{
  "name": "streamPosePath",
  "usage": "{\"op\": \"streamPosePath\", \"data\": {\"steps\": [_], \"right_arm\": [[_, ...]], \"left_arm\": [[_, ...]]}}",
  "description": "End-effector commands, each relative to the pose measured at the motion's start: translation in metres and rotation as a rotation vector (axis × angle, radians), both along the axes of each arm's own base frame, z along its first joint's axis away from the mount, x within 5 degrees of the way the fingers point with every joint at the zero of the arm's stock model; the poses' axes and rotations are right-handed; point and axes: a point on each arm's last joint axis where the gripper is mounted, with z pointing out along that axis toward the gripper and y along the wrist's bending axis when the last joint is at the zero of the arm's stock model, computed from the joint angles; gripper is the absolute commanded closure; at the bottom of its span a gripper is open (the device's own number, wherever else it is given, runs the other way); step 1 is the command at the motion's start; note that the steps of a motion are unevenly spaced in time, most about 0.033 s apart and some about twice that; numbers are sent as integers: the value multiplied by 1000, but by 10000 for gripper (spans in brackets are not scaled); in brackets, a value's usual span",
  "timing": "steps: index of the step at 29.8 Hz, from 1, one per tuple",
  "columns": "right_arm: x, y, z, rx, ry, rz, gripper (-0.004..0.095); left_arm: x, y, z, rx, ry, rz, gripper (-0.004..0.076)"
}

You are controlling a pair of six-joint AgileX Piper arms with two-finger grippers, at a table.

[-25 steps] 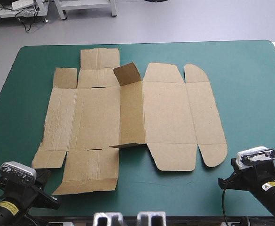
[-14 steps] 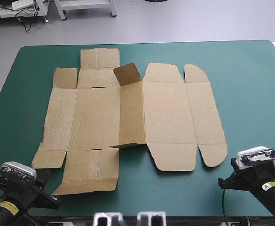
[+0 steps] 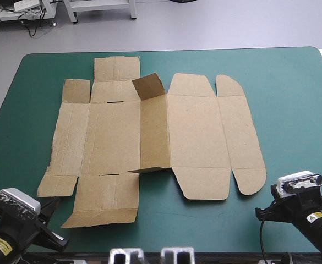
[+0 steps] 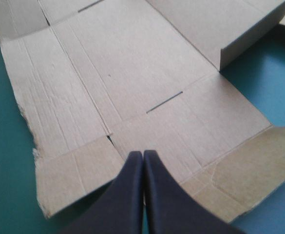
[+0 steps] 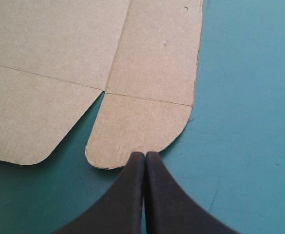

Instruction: Fold the box

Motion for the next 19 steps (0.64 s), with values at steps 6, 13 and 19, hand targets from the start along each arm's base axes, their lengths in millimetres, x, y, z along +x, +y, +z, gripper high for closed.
{"op": "streamPosePath", "data": {"steps": [6,13,19], "right_arm": [[4,-1,14,9,-81,-22,932],[4,-1,14,9,-81,-22,932],[4,-1,14,4,-82,-23,931]], "left_arm": [[40,-1,82,85,-240,14,734],[92,19,110,273,-330,296,734],[129,35,104,404,-262,535,734]]}}
